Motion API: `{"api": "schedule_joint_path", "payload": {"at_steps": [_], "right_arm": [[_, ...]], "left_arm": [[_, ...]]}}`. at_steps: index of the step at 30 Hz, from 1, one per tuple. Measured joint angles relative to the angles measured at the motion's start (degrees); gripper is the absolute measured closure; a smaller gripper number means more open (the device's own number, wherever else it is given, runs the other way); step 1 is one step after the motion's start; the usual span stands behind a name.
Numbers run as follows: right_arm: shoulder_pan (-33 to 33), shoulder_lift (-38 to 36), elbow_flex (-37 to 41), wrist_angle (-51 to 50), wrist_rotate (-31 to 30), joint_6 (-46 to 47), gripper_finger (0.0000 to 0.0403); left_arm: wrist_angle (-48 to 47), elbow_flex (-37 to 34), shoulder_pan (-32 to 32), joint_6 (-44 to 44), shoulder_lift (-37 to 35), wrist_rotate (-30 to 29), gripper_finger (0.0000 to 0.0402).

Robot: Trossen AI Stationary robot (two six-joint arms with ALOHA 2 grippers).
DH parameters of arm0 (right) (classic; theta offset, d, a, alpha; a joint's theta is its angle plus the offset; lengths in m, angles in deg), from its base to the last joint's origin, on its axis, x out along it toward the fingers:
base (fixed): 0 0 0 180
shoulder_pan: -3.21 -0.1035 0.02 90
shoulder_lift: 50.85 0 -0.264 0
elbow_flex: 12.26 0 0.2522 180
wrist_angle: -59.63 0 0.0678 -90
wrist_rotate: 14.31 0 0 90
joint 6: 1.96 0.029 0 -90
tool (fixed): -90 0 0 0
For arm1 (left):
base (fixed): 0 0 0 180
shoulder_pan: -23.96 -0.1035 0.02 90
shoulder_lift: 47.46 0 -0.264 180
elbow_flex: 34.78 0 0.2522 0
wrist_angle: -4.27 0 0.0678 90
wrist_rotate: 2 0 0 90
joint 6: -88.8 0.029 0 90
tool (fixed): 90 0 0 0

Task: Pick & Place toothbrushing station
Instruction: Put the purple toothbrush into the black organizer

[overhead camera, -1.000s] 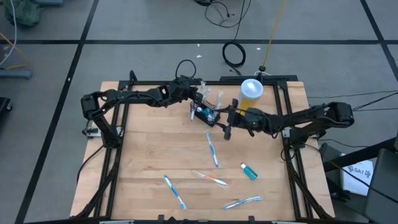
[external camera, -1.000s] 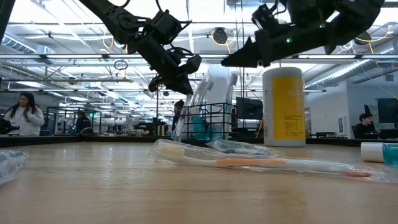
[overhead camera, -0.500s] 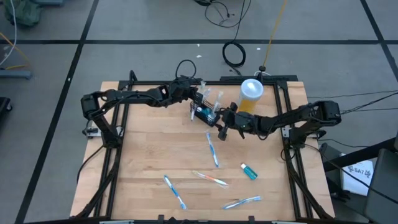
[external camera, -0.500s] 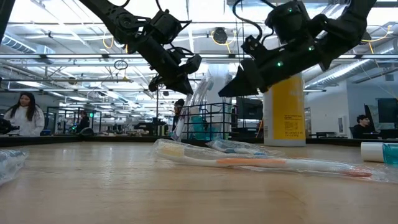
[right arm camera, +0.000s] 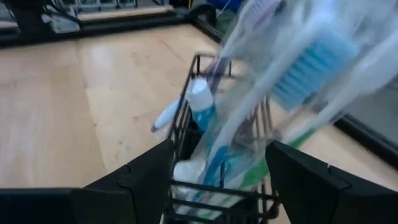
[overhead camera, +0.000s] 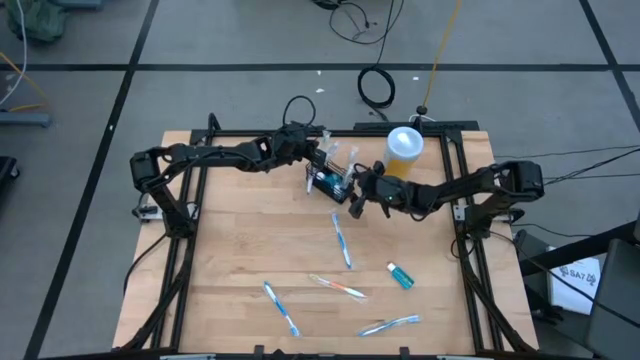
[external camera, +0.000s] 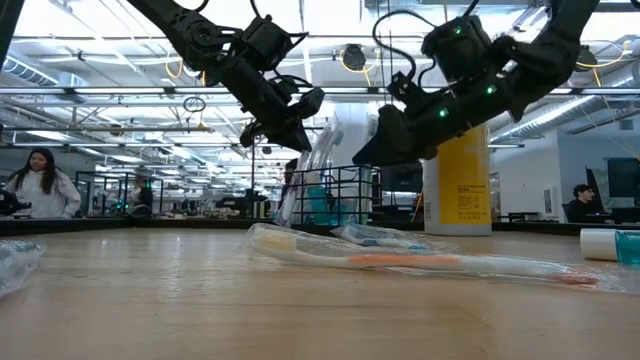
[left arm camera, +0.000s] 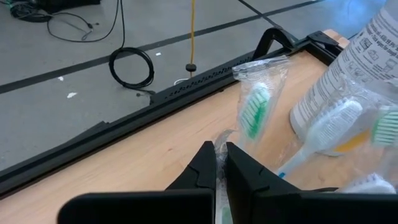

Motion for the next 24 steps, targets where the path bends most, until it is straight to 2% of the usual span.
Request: {"api": "schedule_joint_path", "payload": {"at_steps": [5, 8, 17, 21, 24], "right_arm": [[0.2, 3.3, -0.1, 3.2, 0.5, -0.4, 0.0151], [0.3, 4.9, -0.1, 4.6, 0.4, -0.9, 0.0151], [1.5, 5.2, -0.1, 4.4, 1.0, -1.1, 0.0151], [3.3, 5.2, -0.2, 2.4, 6.5, 0.9, 0.0158], [3.9, 5.2, -0.2, 2.4, 7.7, 1.7, 0.0174]], "left_arm": [[-0.1, 0.0, 0.0, 0.3, 0.0, 0.2, 0.0386], [0.1, 0.0, 0.0, 0.5, 0.0, 0.2, 0.0394], [0.6, 0.0, -0.6, 0.5, 0.0, 0.4, 0.0395], [2.0, 0.0, -1.2, 0.1, 0.0, 0.5, 0.039], [2.9, 0.0, -1.8, -0.6, 0.0, 0.9, 0.0394]]}}
